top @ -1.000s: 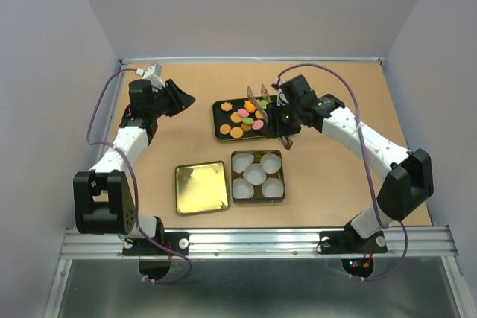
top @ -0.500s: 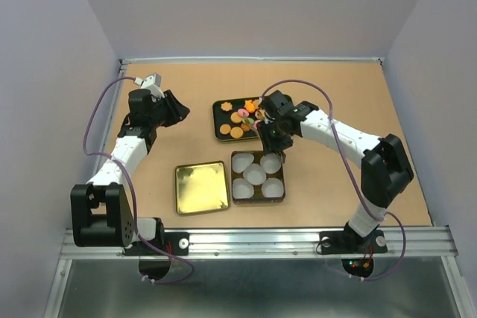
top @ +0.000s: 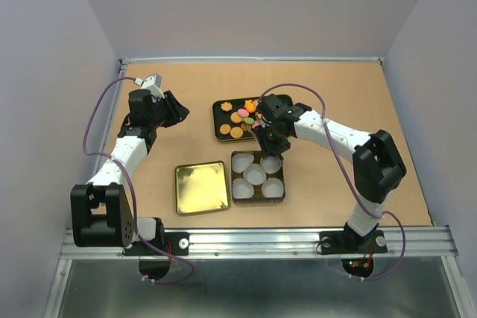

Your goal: Pack the cookies

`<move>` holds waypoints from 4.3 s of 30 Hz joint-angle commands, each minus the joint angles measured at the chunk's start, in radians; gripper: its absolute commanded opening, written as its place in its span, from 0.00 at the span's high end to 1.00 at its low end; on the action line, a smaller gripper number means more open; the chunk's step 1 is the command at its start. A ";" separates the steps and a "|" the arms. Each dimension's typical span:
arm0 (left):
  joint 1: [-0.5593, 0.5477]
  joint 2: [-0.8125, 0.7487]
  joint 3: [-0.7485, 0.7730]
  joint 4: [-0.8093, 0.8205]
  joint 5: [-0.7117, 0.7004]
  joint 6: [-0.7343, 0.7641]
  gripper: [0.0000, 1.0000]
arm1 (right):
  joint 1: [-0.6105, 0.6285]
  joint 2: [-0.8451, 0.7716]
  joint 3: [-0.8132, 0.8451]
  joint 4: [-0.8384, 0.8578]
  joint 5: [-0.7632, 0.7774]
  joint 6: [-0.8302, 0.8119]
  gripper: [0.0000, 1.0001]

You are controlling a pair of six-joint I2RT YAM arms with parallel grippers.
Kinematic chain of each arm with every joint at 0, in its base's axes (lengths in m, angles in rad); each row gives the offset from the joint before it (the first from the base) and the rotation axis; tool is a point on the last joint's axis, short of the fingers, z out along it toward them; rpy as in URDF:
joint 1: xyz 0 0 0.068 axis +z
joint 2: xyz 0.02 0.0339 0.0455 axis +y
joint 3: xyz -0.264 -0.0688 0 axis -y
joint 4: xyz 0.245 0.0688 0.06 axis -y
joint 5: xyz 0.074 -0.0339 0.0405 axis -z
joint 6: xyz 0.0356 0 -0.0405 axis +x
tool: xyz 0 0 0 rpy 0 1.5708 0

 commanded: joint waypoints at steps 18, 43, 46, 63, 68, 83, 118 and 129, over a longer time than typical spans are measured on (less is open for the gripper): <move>0.003 -0.046 -0.007 0.015 -0.002 0.019 0.53 | 0.014 -0.001 0.105 -0.026 0.039 0.010 0.73; 0.003 -0.040 -0.015 0.010 0.000 0.017 0.53 | 0.016 -0.045 0.147 -0.083 -0.018 -0.015 0.73; 0.003 -0.038 -0.013 0.010 -0.002 0.019 0.53 | 0.017 -0.033 0.151 -0.083 -0.036 -0.019 0.66; 0.003 -0.030 -0.007 0.008 0.007 0.019 0.53 | 0.022 0.050 0.128 -0.088 0.002 -0.039 0.55; 0.003 -0.035 -0.010 0.007 0.006 0.020 0.53 | 0.022 0.080 0.121 -0.091 0.041 -0.029 0.55; 0.003 -0.035 -0.013 0.004 0.003 0.022 0.53 | 0.022 0.065 0.180 -0.095 0.176 0.013 0.61; 0.003 -0.034 -0.016 0.004 0.006 0.019 0.55 | -0.035 -0.013 0.194 -0.115 0.231 0.019 0.94; 0.003 -0.032 -0.016 0.004 0.006 0.019 0.55 | -0.036 -0.073 0.283 -0.160 0.150 0.034 0.98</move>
